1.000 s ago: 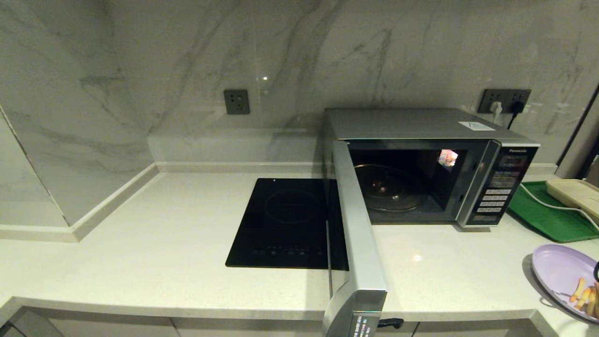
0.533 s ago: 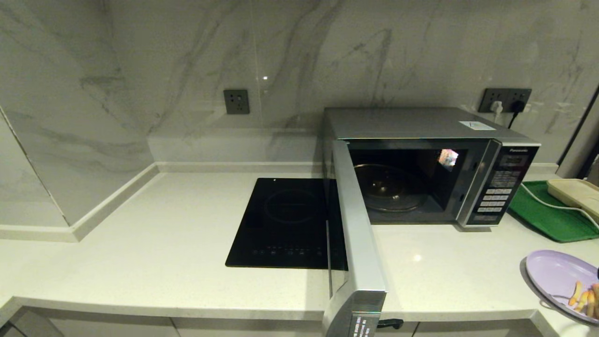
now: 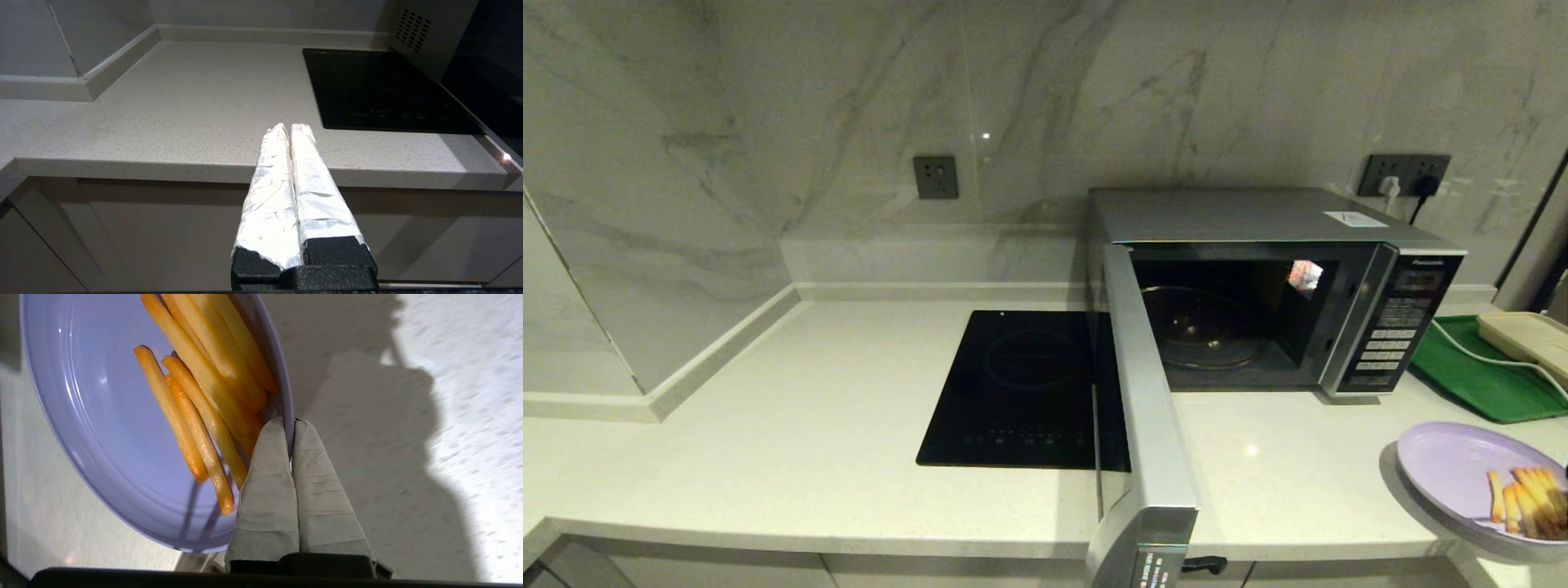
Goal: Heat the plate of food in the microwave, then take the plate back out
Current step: Put the plate in the microwave oven
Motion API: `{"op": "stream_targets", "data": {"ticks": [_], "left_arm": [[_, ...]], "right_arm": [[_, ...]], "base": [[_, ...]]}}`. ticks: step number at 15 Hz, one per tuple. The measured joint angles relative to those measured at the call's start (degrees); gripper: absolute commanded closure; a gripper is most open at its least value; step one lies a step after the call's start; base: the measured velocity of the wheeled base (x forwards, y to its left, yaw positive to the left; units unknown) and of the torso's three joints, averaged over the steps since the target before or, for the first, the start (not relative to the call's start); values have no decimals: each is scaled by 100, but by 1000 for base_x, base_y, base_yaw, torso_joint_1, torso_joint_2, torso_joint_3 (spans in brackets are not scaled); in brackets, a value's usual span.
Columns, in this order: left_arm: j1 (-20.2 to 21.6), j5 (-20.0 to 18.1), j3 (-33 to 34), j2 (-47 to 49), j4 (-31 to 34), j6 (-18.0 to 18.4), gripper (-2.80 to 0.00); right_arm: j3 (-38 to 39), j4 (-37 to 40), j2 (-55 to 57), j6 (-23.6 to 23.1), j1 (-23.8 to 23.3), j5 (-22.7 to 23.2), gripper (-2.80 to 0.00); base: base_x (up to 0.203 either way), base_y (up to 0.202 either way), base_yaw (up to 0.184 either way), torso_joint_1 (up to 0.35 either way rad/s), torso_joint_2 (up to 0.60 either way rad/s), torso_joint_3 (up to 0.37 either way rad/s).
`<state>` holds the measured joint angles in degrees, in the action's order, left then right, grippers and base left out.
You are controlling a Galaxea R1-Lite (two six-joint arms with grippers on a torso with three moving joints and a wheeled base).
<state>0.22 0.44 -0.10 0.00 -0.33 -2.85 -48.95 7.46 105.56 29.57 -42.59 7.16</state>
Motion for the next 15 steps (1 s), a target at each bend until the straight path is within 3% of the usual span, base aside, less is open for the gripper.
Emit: {"op": "stream_targets", "data": {"ticks": [4, 7, 12, 15], "left_arm": [[0, -2, 0, 0, 0, -1, 0], [0, -2, 0, 0, 2, 1, 0], [0, -2, 0, 0, 0, 5, 0], [0, -2, 0, 0, 2, 0, 0]], "right_arm": [[241, 22, -411, 285, 664, 31, 0], [347, 224, -681, 640, 1270, 321, 0], [192, 315, -1004, 1822, 2623, 408, 0], [-226, 322, -920, 2459, 3186, 391, 0]], "base": [[0, 0, 0, 0, 0, 0], [0, 0, 0, 0, 0, 0], [0, 0, 0, 0, 0, 0], [0, 0, 0, 0, 0, 0]]}}
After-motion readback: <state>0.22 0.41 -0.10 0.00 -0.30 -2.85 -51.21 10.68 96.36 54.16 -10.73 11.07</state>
